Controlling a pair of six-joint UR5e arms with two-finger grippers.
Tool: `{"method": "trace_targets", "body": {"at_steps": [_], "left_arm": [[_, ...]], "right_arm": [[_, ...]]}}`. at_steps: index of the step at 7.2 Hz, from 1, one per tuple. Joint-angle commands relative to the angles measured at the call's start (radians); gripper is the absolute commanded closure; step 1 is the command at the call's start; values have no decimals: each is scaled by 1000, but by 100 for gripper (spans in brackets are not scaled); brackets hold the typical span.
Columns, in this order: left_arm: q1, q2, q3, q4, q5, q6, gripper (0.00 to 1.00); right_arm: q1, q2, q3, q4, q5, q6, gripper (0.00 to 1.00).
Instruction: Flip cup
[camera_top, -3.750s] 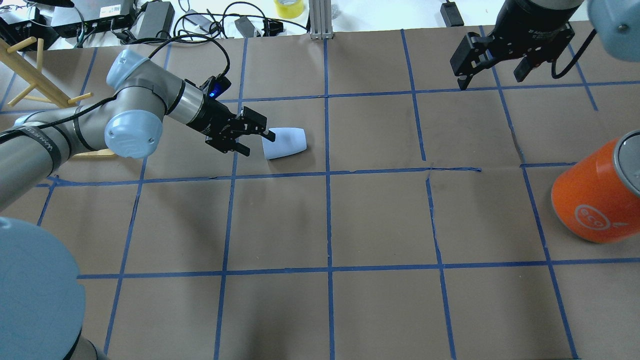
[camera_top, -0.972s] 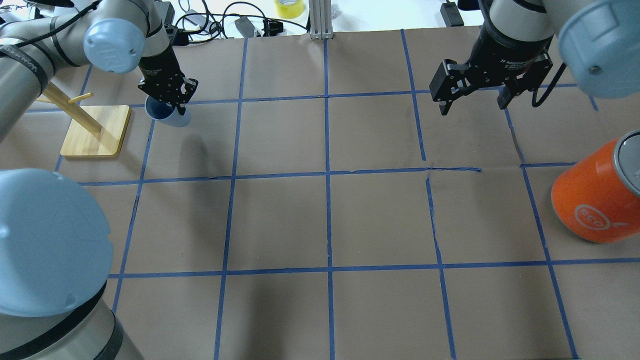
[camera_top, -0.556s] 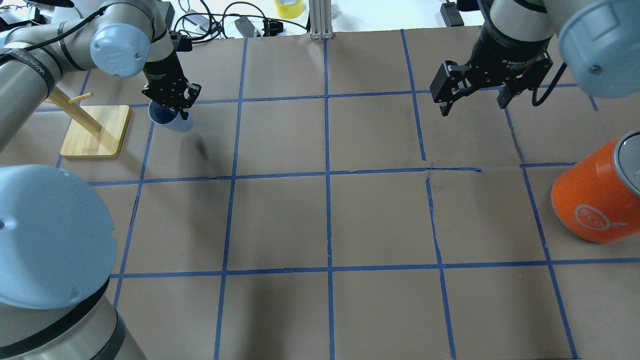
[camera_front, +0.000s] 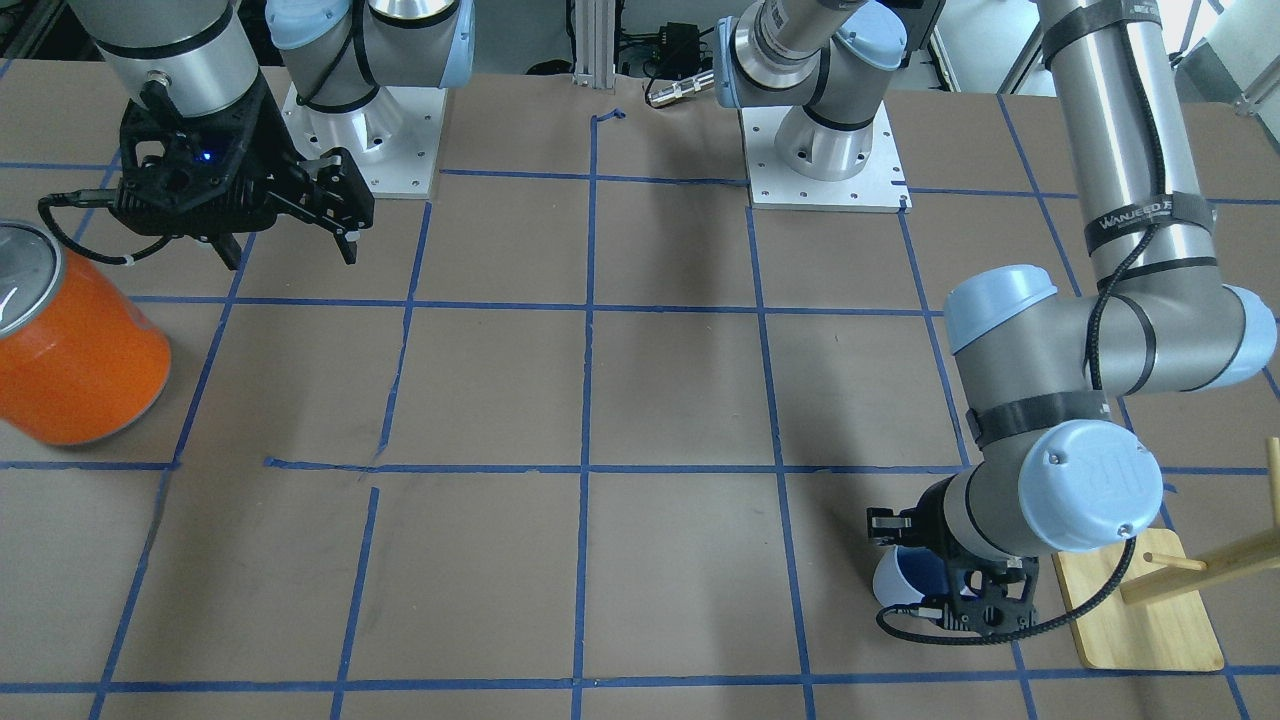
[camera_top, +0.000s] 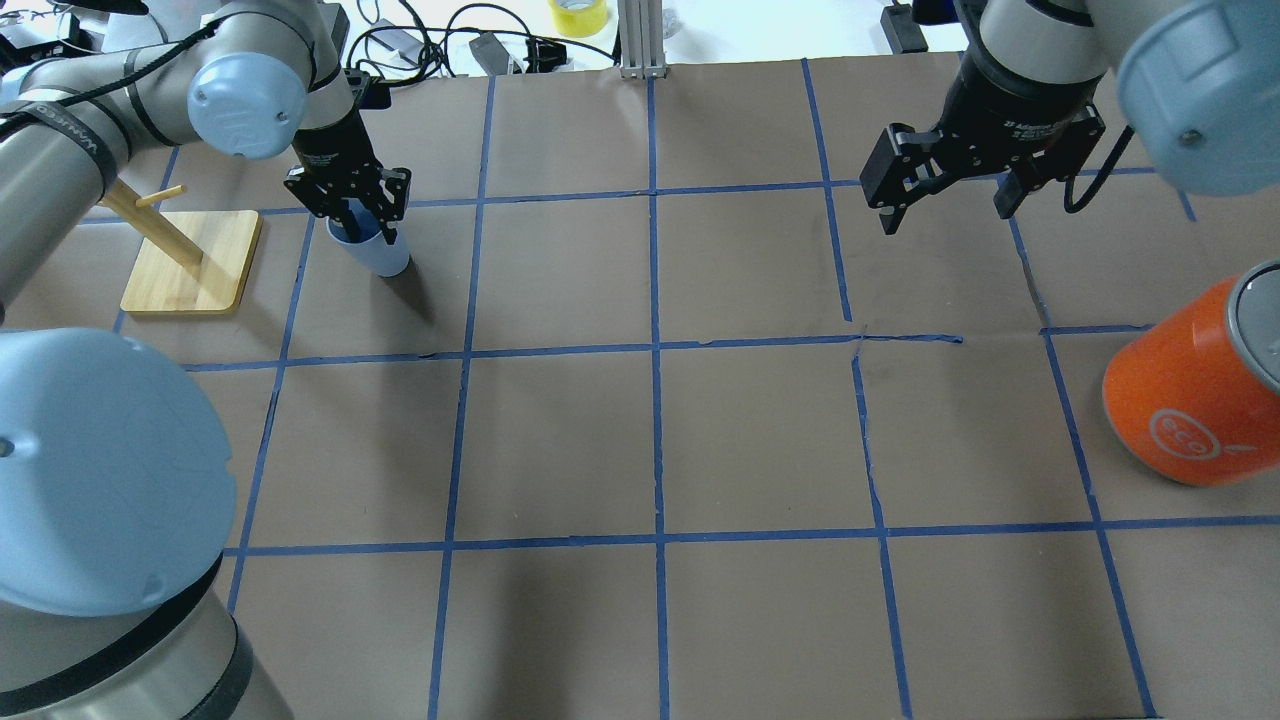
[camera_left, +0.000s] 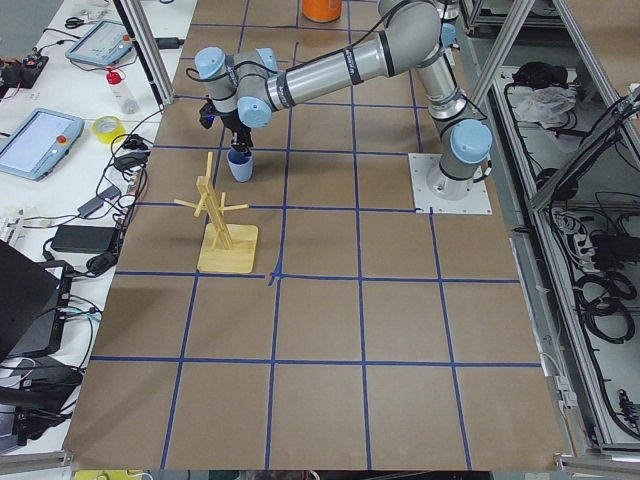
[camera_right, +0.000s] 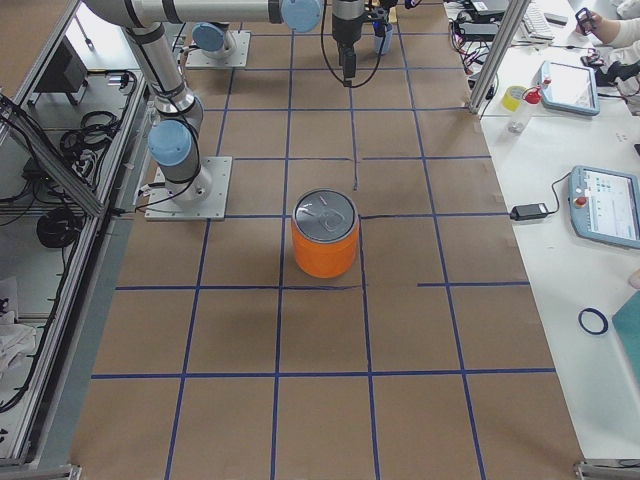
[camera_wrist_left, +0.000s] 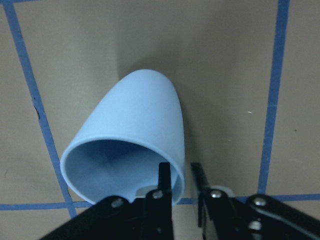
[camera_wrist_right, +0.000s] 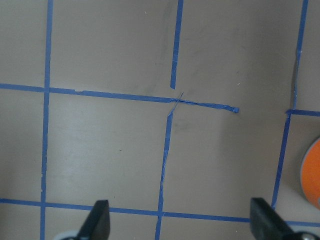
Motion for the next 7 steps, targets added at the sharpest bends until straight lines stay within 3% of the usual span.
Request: {"method": "trace_targets", "body": {"at_steps": [1, 3, 5, 7], "left_arm": [[-14, 46, 8, -8, 1, 1, 0], [-52, 132, 14, -13, 1, 6, 0], [-58, 265, -6, -108, -64, 3, 0], [-121, 386, -76, -107, -65, -26, 0]], "right_arm": [[0, 0, 0, 5, 0, -1, 0], [0, 0, 2, 8, 0, 1, 0], [1, 0, 2, 8, 0, -2, 0], [0, 0, 0, 5, -5, -45, 0]]}}
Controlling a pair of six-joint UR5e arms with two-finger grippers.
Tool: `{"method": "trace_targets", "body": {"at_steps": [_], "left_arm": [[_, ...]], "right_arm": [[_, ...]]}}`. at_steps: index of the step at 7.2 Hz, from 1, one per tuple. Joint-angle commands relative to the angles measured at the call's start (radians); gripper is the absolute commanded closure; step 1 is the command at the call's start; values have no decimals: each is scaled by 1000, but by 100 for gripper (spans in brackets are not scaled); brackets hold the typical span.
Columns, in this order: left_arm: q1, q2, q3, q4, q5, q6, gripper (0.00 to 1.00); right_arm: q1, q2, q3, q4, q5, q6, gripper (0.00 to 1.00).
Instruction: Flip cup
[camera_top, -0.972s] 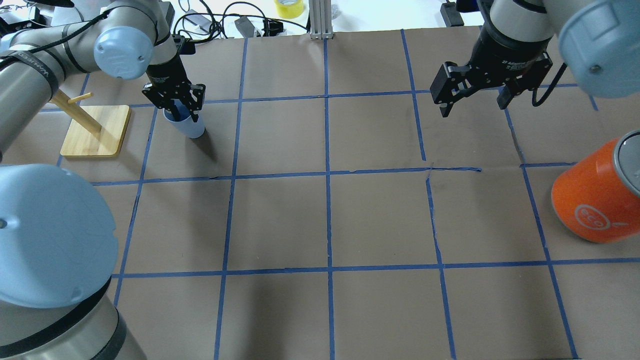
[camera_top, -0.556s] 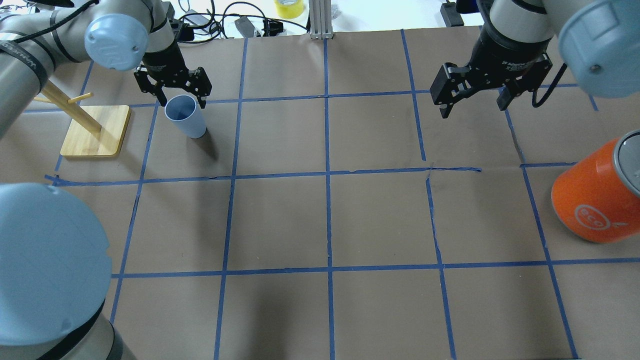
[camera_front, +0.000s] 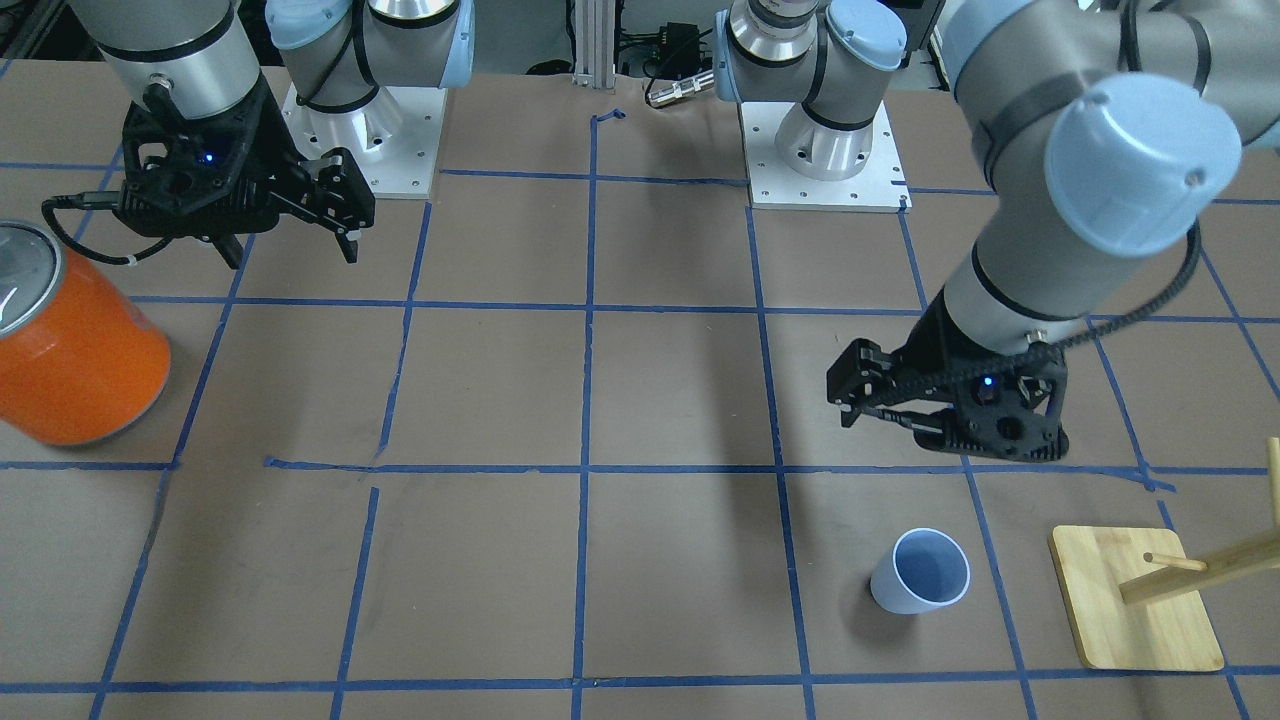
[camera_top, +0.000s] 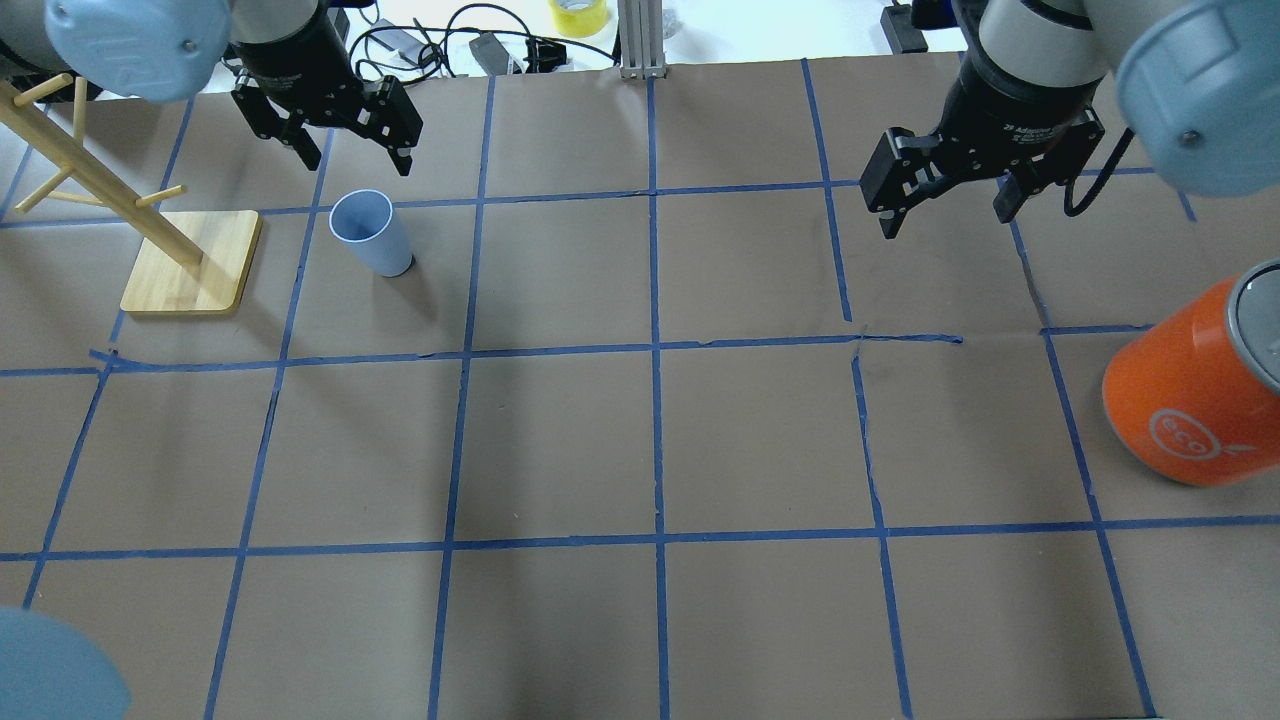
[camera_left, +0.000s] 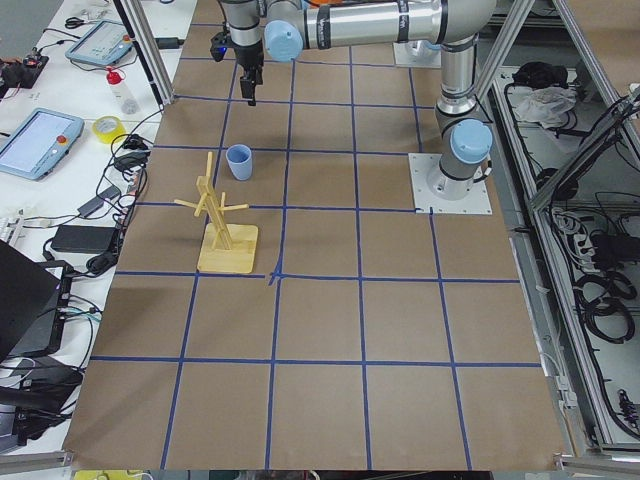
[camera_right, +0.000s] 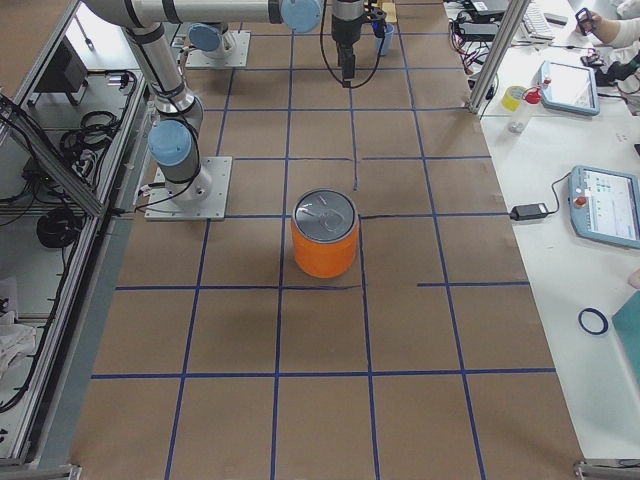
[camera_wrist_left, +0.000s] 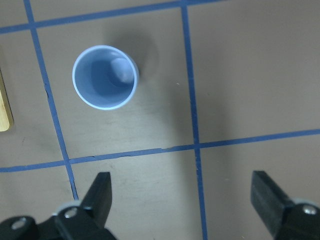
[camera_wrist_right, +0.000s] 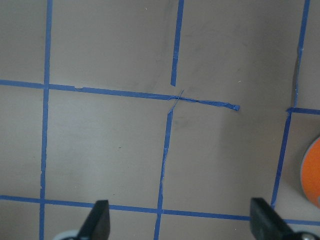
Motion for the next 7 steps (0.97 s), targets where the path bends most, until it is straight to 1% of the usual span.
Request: {"method": "trace_targets", "body": {"at_steps": [1, 2, 3, 4, 5, 7], "left_arm": [[-41, 140, -97, 9, -4, -21, 0], [-41, 188, -156, 17, -4, -29, 0], [-43, 207, -200, 96, -7, -65, 0], [-52, 224, -236, 133, -10, -89, 0], [-57, 239, -254, 135, -9, -92, 0], [-60, 242, -254, 135, -9, -147, 0]], "right_arm": [[-1, 0, 0, -2, -4, -44, 0], [1, 0, 0, -2, -4, -40, 0], [-1, 0, 0, -6, -4, -41, 0], [-4, 0, 0, -9, -3, -34, 0], [-5, 0, 0, -8, -1, -34, 0], [-5, 2, 0, -14, -1, -32, 0]]}}
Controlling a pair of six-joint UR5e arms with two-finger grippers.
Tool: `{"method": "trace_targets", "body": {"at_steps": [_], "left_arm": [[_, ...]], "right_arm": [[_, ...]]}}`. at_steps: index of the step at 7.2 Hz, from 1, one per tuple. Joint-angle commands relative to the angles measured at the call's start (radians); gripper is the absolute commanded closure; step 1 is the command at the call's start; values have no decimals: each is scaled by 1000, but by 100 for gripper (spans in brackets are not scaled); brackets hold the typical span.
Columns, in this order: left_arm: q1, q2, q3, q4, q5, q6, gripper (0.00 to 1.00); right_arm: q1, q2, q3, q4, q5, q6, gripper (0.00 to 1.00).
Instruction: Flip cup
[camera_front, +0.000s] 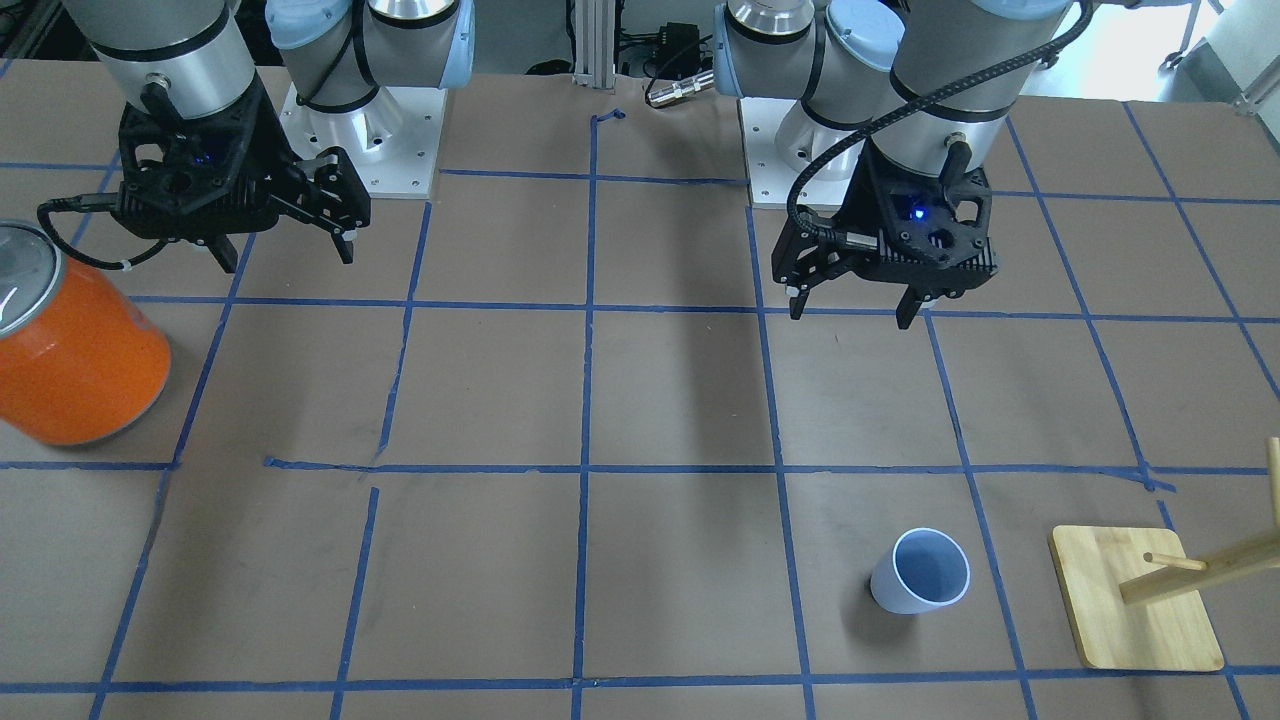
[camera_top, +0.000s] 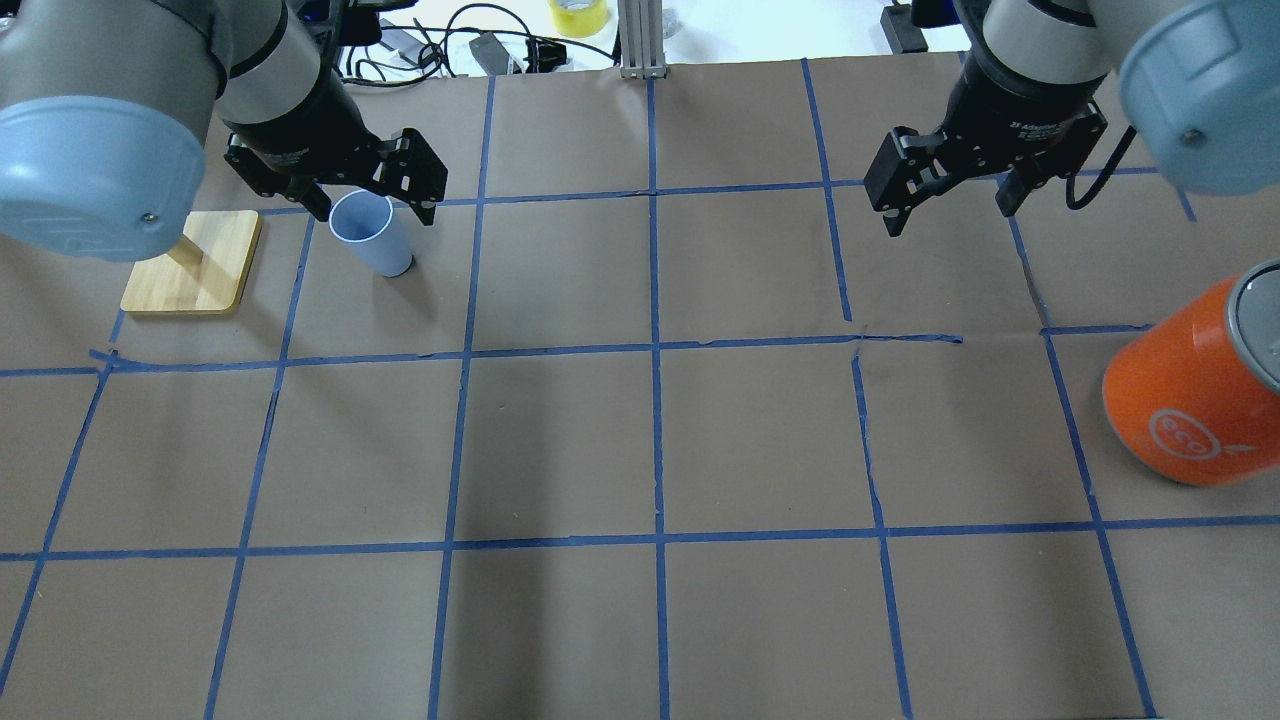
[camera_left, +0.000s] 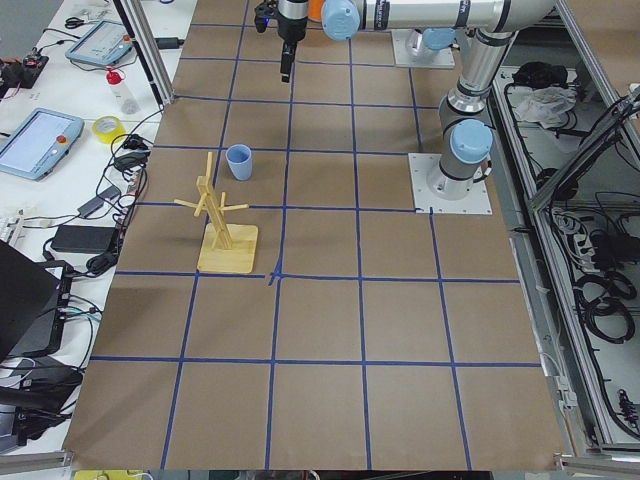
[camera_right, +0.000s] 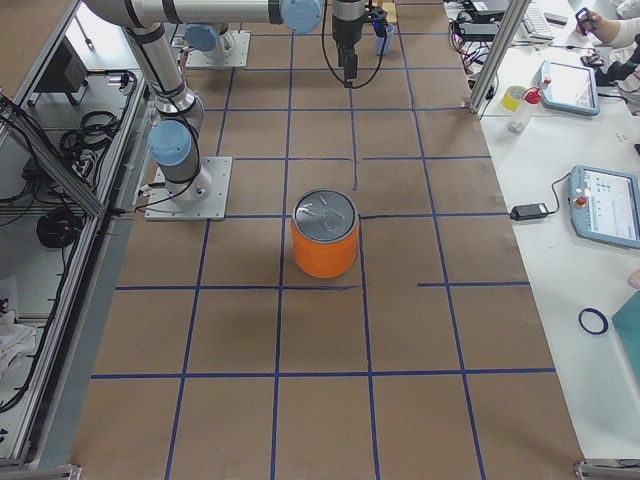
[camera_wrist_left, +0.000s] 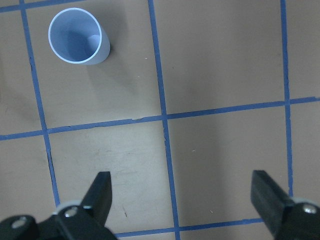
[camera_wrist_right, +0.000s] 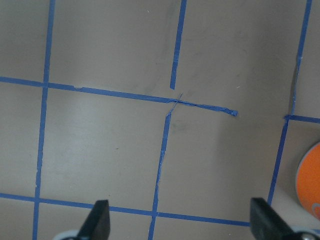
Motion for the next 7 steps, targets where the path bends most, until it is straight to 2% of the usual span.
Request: {"method": "trace_targets", "body": {"at_steps": [1, 7], "left_arm": [[-3, 11, 4, -6, 8, -33, 0], [-3, 23, -7, -14, 9, -30, 0]], "right_arm": [[-1, 1, 0, -3, 2, 1, 0], [-20, 1, -2, -3, 2, 4, 0]]}}
